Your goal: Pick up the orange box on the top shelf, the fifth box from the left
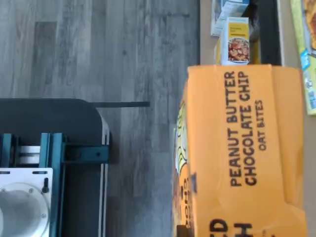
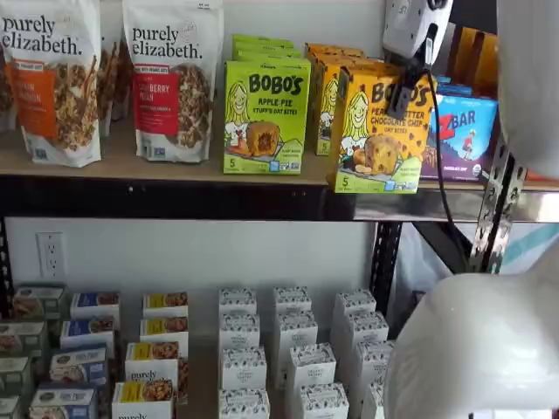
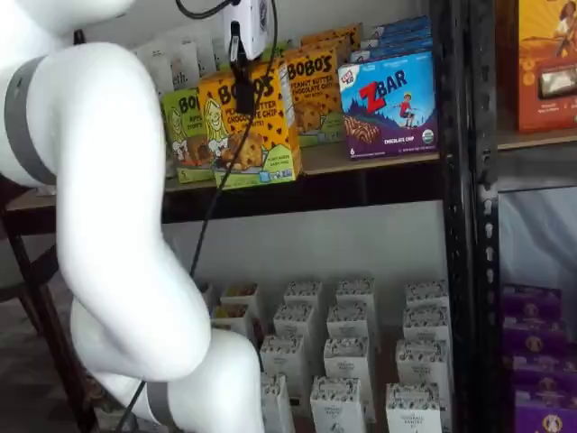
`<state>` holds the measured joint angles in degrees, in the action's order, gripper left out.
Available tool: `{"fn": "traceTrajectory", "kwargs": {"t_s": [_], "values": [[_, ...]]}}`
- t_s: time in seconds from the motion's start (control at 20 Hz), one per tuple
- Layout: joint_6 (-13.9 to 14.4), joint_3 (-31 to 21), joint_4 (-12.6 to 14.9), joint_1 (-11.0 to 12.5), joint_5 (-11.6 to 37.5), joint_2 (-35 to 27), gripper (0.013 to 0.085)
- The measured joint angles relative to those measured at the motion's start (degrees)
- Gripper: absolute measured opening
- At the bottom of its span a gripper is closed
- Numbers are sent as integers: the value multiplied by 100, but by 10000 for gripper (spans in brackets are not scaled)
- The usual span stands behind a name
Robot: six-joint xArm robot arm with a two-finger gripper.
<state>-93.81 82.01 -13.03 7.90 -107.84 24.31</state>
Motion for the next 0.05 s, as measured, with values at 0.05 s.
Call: {"fn": "traceTrajectory", "kwargs": {"t_s": [0.05], "values": [[7, -40, 2, -7, -15, 41, 330]]}}
